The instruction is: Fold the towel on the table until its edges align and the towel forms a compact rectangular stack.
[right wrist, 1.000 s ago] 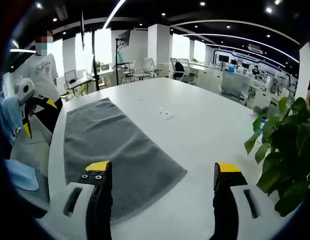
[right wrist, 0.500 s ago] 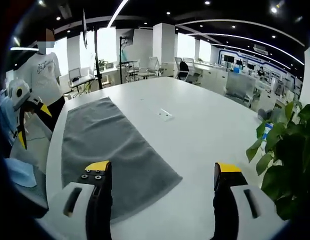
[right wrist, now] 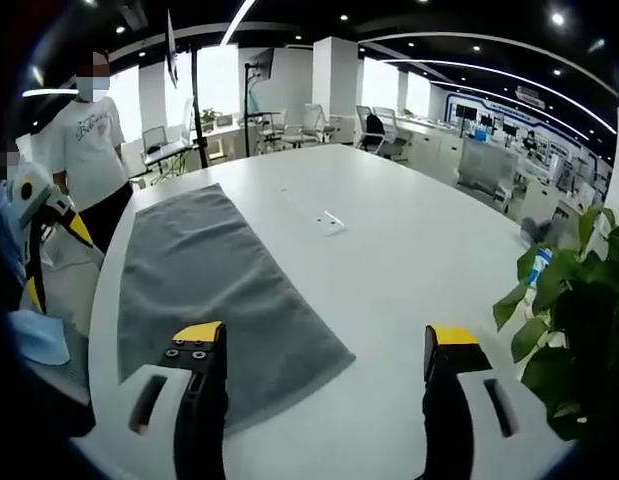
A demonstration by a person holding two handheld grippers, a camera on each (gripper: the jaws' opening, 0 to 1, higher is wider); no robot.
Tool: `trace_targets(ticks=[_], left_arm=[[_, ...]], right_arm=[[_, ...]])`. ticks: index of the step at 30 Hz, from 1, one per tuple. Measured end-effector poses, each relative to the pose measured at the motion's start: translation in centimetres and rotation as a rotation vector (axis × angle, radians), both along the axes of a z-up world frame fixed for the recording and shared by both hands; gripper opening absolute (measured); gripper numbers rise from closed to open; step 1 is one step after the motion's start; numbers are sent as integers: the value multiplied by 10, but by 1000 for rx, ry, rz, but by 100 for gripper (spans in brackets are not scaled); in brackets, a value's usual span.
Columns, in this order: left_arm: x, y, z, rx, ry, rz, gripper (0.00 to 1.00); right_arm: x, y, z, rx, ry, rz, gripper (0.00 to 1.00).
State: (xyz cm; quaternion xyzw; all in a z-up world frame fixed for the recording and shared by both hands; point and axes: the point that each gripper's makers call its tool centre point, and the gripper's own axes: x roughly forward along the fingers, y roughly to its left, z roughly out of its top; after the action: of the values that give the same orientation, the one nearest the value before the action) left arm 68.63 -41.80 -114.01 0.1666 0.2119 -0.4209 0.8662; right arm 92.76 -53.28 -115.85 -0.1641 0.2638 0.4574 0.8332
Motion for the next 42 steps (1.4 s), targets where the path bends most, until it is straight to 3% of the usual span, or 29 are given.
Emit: trace_targets(ticks=[7, 15, 19, 25, 31, 42], left_arm=[[6, -17, 5, 5, 1, -24, 76], [13, -44, 13, 20, -8, -74, 76], [13, -53, 12, 22, 1, -102, 73], [12, -61, 4, 92, 20, -161, 71], [8, -60, -17, 234, 52, -241, 71], [14, -67, -38, 326, 34, -307, 69]], right_arm=[[7, 1, 4, -6, -2, 9, 81], [24, -4, -10, -17, 14, 38, 80], [19, -4, -12, -25, 19, 48, 80], [18, -3, -21, -65, 41, 81, 76], [19, -2, -36, -141, 62, 134, 68], [7, 5, -51, -210, 75, 180, 67]])
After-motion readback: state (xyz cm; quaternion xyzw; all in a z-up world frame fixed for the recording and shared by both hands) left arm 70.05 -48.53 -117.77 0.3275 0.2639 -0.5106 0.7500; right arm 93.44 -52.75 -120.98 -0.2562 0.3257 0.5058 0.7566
